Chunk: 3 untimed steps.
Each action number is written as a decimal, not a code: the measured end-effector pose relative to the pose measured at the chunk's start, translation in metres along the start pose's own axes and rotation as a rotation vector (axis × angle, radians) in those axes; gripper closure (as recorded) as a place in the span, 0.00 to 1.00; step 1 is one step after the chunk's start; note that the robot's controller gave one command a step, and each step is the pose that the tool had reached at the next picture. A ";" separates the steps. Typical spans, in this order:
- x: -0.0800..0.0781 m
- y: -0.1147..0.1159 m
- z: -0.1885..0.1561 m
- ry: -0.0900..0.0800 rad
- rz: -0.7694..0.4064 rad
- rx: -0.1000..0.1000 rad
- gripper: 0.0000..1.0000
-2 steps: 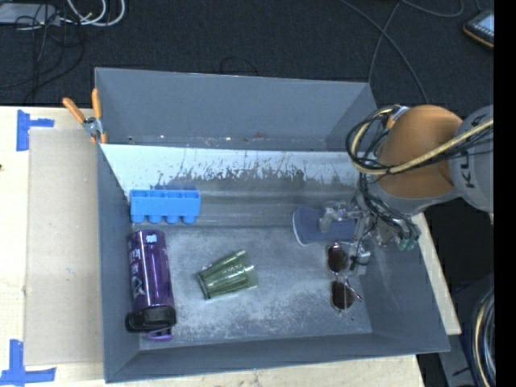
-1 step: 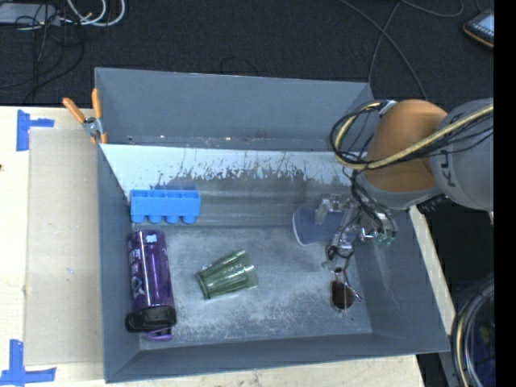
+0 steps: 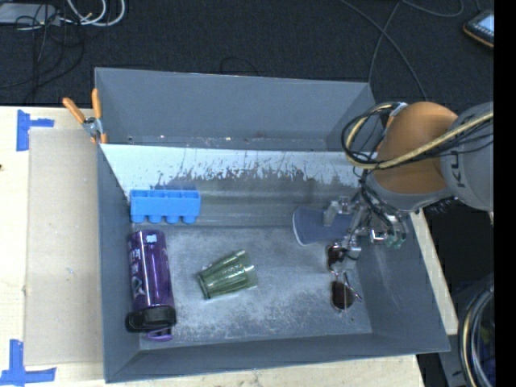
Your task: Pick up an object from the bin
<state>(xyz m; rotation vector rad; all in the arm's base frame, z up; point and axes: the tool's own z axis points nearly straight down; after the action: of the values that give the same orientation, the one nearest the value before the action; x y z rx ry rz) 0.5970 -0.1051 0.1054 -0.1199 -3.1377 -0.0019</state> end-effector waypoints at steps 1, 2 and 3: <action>0.013 -0.019 0.025 -0.005 -0.503 -0.004 0.00; -0.004 -0.022 0.035 -0.006 -0.866 0.000 1.00; -0.004 -0.023 0.035 -0.006 -0.865 0.000 1.00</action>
Offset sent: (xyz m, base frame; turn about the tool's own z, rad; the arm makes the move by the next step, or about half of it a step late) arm 0.0009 -0.0232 -0.0354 -0.8712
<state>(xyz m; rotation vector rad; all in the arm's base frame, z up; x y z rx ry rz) 0.5988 -0.1278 0.0708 1.2088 -2.9052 -0.0023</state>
